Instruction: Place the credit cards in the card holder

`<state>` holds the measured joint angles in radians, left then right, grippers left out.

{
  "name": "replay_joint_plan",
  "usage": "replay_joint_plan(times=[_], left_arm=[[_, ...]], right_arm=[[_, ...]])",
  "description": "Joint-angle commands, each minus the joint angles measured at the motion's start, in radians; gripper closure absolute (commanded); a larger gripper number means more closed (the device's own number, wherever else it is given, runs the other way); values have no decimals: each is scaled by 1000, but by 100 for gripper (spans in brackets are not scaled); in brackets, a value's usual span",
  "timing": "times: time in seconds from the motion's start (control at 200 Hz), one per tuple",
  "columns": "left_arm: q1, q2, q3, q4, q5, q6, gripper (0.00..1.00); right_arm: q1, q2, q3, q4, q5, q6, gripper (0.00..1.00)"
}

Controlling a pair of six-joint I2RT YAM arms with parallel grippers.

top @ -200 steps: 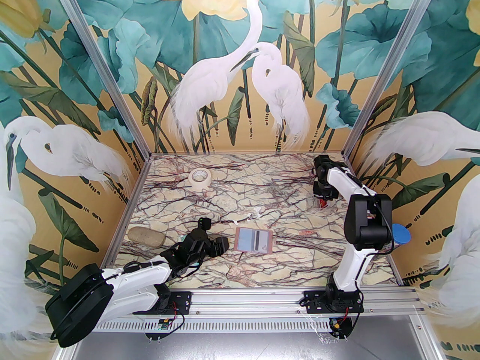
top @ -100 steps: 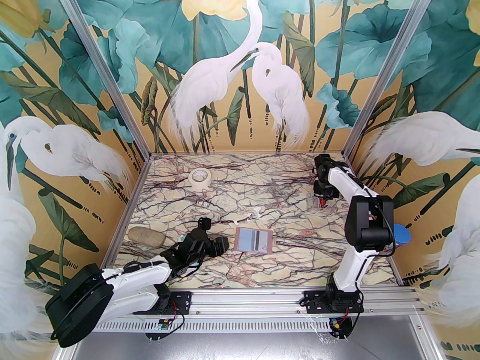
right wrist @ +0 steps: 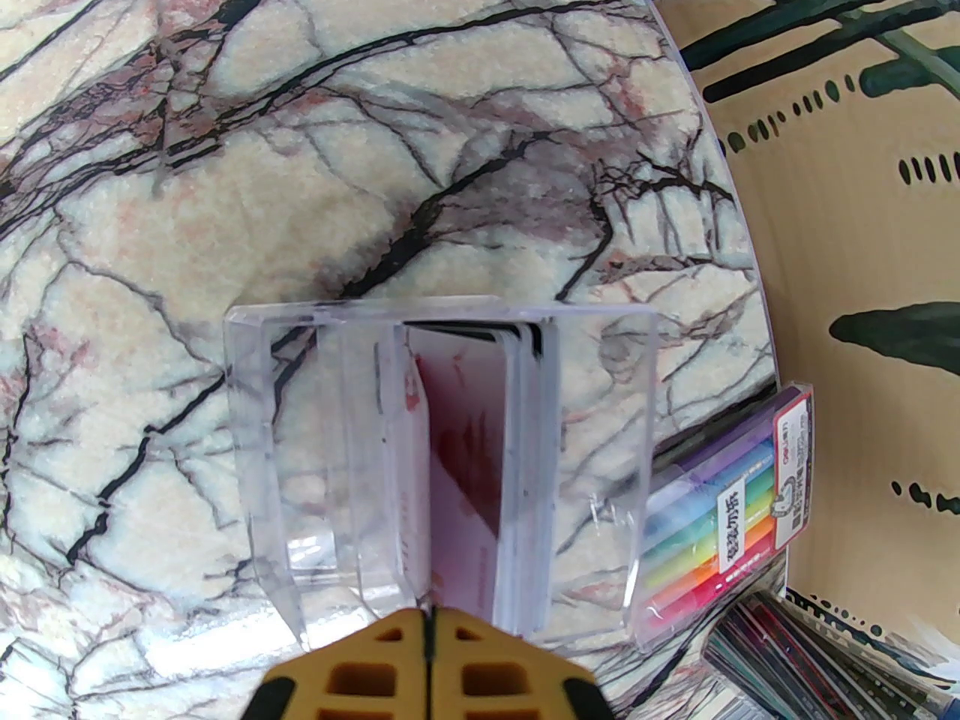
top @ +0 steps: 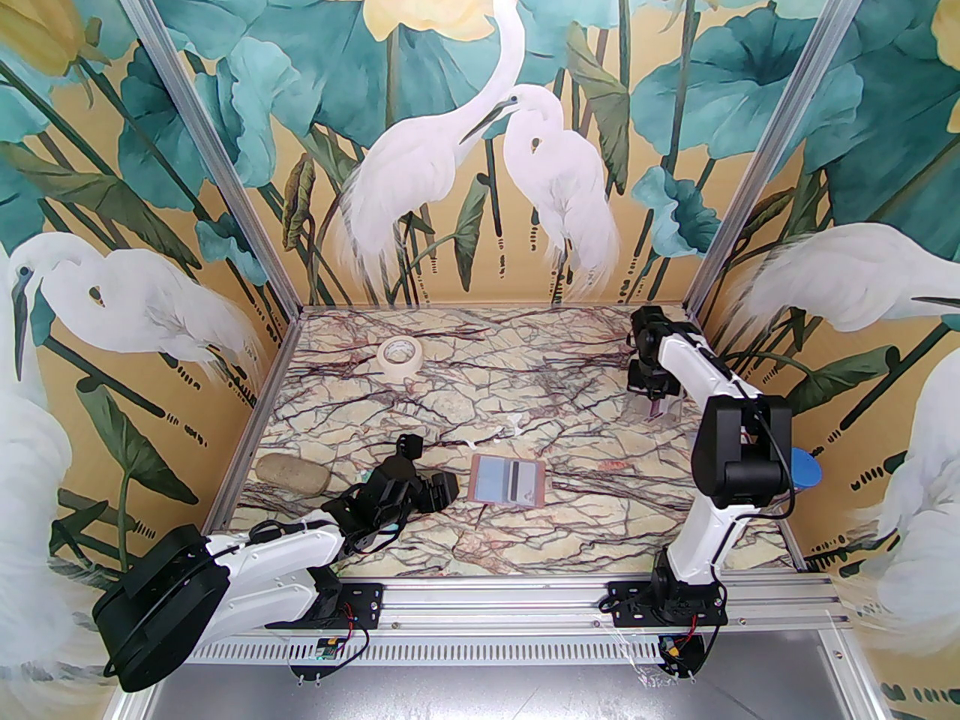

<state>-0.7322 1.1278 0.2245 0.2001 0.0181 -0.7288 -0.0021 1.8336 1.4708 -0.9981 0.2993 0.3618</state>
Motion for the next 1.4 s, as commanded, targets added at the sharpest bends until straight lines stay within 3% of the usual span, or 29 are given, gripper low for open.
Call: replay_joint_plan(times=[0.0,0.2,0.39,0.645,0.885,1.01,1.195,1.395], left_arm=[[10,17,7,-10,14,12,27],[9,0,2,-11,18,15,27],[11,-48,-10,-5,63,35,27],[11,-109,-10,29,204,71,27],[11,-84,71,36,379,67,29],[11,-39,122,58,451,54,34],[10,68,167,85,449,34,49],[13,170,184,139,450,29,53]], right_arm=[[-1,-57,20,-23,-34,5,98],[9,-158,-26,-12,-127,5,100],[49,-327,-164,87,-322,19,100],[147,-602,-416,294,-591,64,100],[258,-799,-705,556,-769,159,100],[315,-831,-834,714,-842,235,100],[388,-794,-945,868,-853,320,100],[446,-743,-1009,989,-837,373,100]])
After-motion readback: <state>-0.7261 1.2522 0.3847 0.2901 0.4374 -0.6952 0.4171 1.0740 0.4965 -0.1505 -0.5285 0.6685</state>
